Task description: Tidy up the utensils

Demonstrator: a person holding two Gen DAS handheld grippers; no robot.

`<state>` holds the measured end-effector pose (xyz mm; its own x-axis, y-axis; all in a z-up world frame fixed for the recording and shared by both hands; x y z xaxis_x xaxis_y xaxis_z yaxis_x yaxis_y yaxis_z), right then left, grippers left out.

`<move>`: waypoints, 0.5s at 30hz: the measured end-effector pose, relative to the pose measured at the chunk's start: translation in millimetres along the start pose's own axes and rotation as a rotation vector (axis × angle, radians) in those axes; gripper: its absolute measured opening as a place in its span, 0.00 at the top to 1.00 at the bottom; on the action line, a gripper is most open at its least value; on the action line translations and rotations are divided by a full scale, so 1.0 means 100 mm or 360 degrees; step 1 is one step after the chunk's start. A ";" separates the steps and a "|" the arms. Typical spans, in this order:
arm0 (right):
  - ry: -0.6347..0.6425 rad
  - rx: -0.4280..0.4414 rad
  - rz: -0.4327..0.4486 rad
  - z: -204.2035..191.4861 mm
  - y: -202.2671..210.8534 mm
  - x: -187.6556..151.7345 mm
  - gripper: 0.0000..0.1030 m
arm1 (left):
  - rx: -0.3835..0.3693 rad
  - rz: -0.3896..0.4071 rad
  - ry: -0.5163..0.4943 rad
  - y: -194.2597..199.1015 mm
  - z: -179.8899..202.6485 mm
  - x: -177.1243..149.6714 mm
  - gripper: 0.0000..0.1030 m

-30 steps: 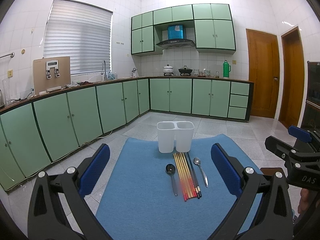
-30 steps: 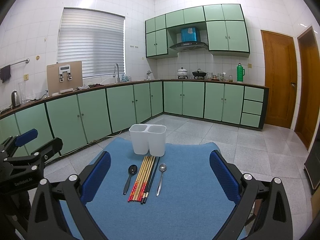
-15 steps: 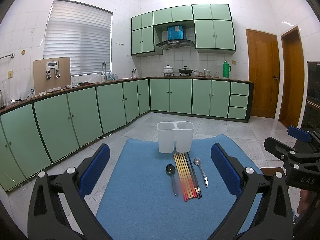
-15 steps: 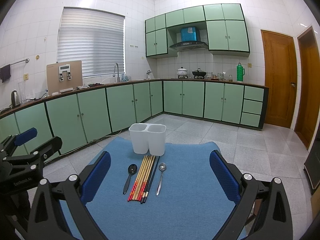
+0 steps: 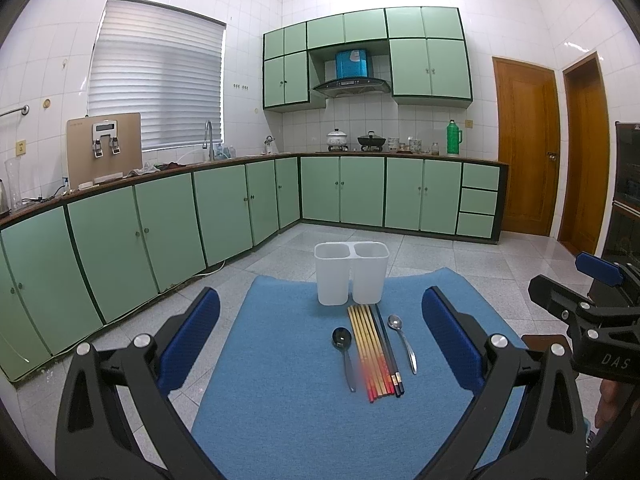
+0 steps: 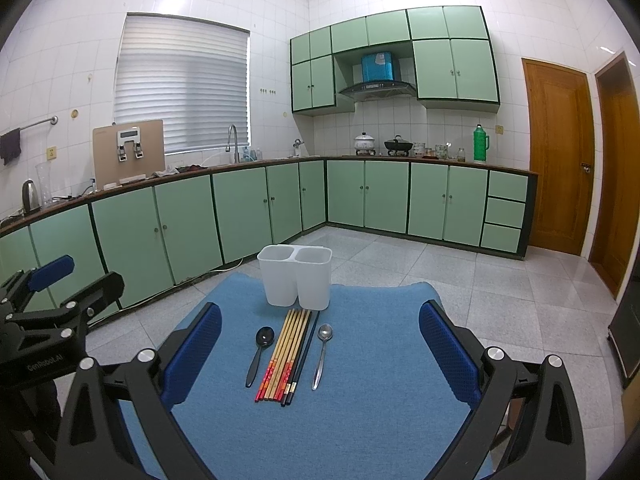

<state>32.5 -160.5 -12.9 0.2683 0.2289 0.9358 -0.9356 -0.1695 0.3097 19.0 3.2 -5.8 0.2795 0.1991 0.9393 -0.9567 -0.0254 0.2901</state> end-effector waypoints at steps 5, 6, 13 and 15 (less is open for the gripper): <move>-0.0002 -0.0001 -0.0003 -0.02 0.01 -0.03 0.06 | 0.0001 -0.0006 -0.0001 -0.03 0.00 -0.01 0.05; -0.0003 -0.0002 -0.0005 -0.02 0.01 -0.04 0.06 | 0.0001 -0.0008 0.0000 -0.03 -0.01 -0.01 0.05; -0.0009 -0.0003 -0.0038 -0.03 -0.06 -0.11 0.06 | 0.0010 -0.0029 0.0001 -0.08 -0.01 -0.02 0.05; -0.0011 -0.0002 -0.0051 -0.02 -0.07 -0.10 0.06 | 0.0013 -0.0041 0.0002 -0.12 -0.01 -0.03 0.05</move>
<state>36.3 -159.8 -25.0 0.2996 0.2273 0.9266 -0.9269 -0.1607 0.3392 29.5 4.1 -12.2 0.3040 0.2010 0.9312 -0.9484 -0.0283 0.3157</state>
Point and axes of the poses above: each gripper's, at about its wrist camera, not at the fingertips, and y roughly against the way its jaws point, z to its right, x to its top, the point moved 2 cm from there along -y, roughly the way its jaws point, and after that the axes turned 13 degrees about y, right-handed, at the moved point
